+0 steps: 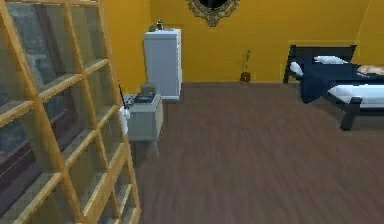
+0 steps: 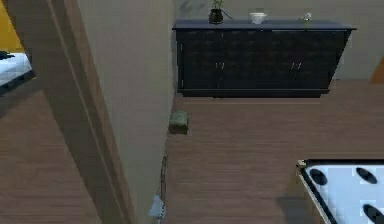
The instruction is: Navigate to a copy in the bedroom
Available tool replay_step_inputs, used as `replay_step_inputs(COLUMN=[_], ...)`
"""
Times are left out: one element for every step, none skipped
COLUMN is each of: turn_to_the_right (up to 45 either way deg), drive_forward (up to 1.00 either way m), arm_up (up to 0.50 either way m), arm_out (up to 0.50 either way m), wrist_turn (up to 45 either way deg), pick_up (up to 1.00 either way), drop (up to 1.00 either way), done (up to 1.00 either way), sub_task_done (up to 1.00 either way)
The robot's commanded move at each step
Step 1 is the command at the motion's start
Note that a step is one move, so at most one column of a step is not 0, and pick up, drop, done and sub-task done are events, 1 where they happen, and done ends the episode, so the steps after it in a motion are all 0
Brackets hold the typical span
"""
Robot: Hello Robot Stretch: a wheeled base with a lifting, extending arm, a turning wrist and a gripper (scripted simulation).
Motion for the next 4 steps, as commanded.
replay_step_inputs(turn_to_the_right=[0.0,30.0,0.0,3.0], drive_forward=[0.6,0.0,1.0,0.0], arm_up=[0.0,0.0,0.0,0.0], arm_out=[0.0,0.0,0.0,0.0], wrist_turn=[0.0,0.0,0.0,0.0], pick_up=[0.0,0.0,0.0,0.0], drop=[0.0,0.0,0.0,0.0], done=[0.0,0.0,0.0,0.0], sub_task_done=[0.0,0.0,0.0,0.0])
